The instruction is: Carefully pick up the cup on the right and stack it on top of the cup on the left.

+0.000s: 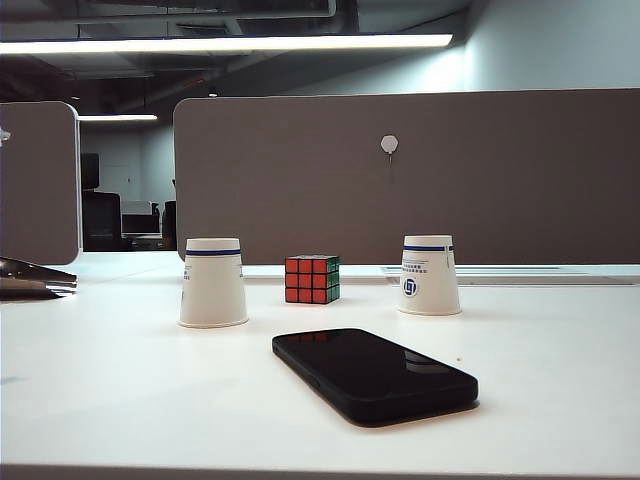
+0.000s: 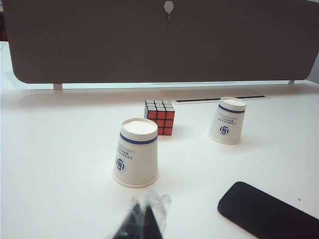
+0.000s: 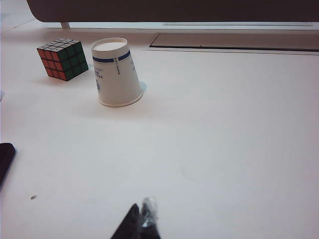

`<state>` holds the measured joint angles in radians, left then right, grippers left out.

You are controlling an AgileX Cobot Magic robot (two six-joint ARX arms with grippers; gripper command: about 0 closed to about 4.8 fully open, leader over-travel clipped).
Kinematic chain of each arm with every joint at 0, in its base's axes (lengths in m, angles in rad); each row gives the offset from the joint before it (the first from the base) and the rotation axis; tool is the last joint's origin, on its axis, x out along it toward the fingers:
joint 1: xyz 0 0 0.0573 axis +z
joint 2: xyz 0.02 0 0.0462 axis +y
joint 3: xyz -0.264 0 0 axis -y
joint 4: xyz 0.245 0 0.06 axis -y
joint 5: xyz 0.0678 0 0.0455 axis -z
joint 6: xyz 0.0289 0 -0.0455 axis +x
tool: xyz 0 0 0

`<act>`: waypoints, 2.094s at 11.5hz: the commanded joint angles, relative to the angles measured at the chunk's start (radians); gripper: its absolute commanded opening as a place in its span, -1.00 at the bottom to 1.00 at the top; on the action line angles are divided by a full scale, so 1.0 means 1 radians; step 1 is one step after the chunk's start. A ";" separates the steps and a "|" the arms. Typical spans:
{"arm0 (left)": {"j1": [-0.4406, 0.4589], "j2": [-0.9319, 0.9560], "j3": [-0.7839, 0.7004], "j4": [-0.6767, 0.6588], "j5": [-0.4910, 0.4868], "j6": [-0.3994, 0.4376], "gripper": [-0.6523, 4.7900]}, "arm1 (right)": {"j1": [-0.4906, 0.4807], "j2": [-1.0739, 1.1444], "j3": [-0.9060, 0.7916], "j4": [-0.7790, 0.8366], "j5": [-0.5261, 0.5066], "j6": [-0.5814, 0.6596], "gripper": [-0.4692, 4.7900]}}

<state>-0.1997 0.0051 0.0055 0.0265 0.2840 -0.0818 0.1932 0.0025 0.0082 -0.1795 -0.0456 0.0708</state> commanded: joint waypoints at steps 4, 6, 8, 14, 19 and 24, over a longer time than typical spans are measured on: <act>0.001 0.000 0.002 0.013 0.010 -0.004 -0.78 | 0.000 -0.002 0.001 0.023 0.002 0.000 -0.82; 0.001 0.000 0.002 0.031 0.064 -0.004 -0.78 | 0.000 -0.002 0.001 0.043 0.002 0.000 -0.82; 0.001 0.000 0.002 0.042 0.115 -0.004 -0.78 | 0.000 -0.002 0.001 0.058 0.002 0.000 -0.82; -0.001 0.000 0.003 0.077 0.369 -0.014 -0.78 | 0.000 -0.002 0.001 0.129 0.002 0.000 -0.82; -0.001 0.000 0.003 0.148 0.510 -0.031 -0.78 | -0.001 -0.002 0.001 0.222 0.003 0.000 -0.82; -0.001 0.000 0.002 0.155 0.505 -0.031 -0.78 | 0.000 -0.002 0.012 0.375 -0.002 -0.005 -0.20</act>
<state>-0.2001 0.0048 0.0055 0.1688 0.7853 -0.1089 0.1932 0.0025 0.0086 0.1741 -0.0460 0.0719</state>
